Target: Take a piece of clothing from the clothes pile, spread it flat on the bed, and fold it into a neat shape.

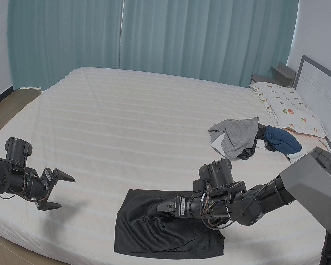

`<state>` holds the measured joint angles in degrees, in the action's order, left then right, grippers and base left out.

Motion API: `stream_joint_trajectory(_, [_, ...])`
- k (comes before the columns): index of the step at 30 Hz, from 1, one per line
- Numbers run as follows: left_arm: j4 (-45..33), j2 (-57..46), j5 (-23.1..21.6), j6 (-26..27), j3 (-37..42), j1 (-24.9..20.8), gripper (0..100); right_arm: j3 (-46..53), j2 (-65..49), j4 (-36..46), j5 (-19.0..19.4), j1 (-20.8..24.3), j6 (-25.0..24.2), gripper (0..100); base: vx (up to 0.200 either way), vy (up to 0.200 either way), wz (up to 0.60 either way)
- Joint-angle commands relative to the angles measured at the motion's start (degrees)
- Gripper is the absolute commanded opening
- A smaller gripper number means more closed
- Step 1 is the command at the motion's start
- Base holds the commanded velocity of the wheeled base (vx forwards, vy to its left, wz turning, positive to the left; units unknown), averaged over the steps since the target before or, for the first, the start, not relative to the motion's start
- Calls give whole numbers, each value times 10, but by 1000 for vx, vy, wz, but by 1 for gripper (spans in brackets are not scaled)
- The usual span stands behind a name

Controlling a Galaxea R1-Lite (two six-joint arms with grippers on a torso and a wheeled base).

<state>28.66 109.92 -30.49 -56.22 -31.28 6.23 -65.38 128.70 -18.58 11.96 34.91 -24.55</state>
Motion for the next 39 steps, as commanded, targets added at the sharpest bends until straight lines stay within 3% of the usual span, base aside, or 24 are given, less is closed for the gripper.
stream_joint_trajectory(1, [0, 1, 0, 1, -1, 0, 100, -15, 11, 5, -2, -8, 24, 100, 0, 0, 0])
stream_joint_trajectory(10, [1, 1, 0, 1, -3, 0, 100, -13, 13, -2, 29, -22, 82, 100, 0, 0, 0])
stream_joint_trajectory(19, [1, 1, 0, 1, -3, 1, 100, -6, 16, -15, 61, -25, 93, 100, 0, 0, 0])
stream_joint_trajectory(28, [0, 1, 0, 0, -3, 1, 100, 3, 17, -9, 59, -30, 95, 100, 0, 0, 0])
stream_joint_trajectory(39, [0, 2, 0, 0, -4, 1, 100, 56, -6, -7, 60, -80, 96, 100, 0, 0, 0])
